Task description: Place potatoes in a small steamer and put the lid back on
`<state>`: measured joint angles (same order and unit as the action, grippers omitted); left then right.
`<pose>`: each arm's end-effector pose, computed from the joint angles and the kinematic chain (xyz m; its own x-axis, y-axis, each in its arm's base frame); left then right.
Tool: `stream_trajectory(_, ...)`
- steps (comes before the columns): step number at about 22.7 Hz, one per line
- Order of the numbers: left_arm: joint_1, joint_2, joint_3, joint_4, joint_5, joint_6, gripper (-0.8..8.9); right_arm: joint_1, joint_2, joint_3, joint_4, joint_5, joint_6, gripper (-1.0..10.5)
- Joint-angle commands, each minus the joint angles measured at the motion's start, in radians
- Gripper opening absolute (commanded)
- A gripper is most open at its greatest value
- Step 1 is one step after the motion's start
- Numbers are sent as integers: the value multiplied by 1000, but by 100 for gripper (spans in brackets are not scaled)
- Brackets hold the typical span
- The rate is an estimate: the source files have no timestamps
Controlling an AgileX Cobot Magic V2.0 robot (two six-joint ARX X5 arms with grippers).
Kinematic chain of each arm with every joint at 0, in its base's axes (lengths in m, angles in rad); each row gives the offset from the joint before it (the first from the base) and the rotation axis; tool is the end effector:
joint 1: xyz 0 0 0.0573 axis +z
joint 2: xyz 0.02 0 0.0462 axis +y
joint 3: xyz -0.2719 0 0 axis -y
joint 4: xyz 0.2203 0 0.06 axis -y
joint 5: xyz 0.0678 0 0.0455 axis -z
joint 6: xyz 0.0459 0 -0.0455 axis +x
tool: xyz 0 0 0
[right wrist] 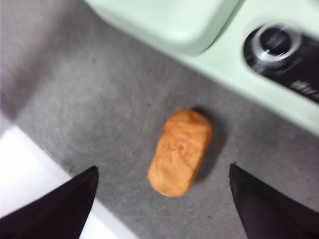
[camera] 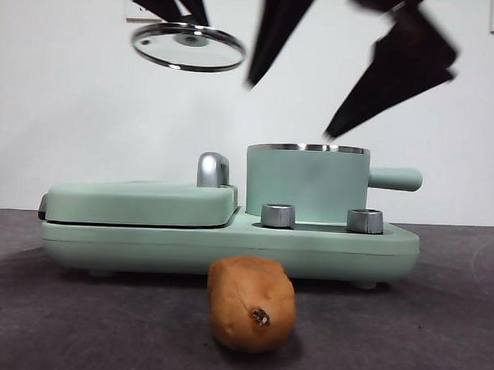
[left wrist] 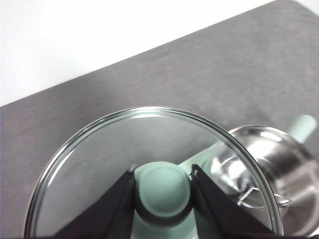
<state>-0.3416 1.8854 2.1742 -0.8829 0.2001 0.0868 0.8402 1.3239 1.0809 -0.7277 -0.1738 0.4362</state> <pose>0.3660 -0.1398 0.4192 0.6986 -0.4593 -0.5486 0.5274 0.8487 -0.0390 0.1580 0.1882 0.2791 0.2424 0.5297 -0.8128 -0.4913 0.7895 0.3679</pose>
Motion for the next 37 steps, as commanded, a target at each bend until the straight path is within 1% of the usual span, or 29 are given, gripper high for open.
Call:
stream_trajectory(1,22,-19,40,17,2,10,8,31,103,48,-22,44,28,428)
stream_trajectory(3,43,-26,40,10,2,10,8,44,167,60,-21,72,27,437)
stream_trajectory(10,92,-34,40,8,2,9,8,48,346,60,11,64,24,443)
stream_trajectory(13,94,-34,40,8,2,7,8,48,407,60,81,-14,19,442)
stream_trajectory(14,94,-34,40,8,2,7,8,49,418,60,98,-28,19,442)
stream_trajectory(15,93,-34,40,8,2,7,8,51,425,60,103,-32,19,426)
stream_trajectory(18,94,-34,40,8,2,7,8,53,434,60,83,-32,16,233)
stream_trajectory(22,93,-34,40,8,2,6,8,48,429,77,48,-39,16,139)
stream_trajectory(24,94,-34,40,8,2,6,8,18,420,158,-22,-39,3,139)
stream_trajectory(27,94,-34,40,8,2,6,8,-58,420,386,-217,-31,-121,141)
stream_trajectory(29,94,-34,40,8,2,6,8,-125,421,544,-280,4,-175,147)
stream_trajectory(31,93,-34,40,9,2,7,8,-198,437,684,-316,15,-219,193)
stream_trajectory(33,93,-34,40,9,2,7,8,-268,483,821,-373,19,-256,195)
stream_trajectory(35,93,-34,40,9,2,7,8,-321,554,934,-399,18,-276,196)
stream_trajectory(37,93,-34,40,8,2,6,8,-351,608,995,-408,18,-286,196)
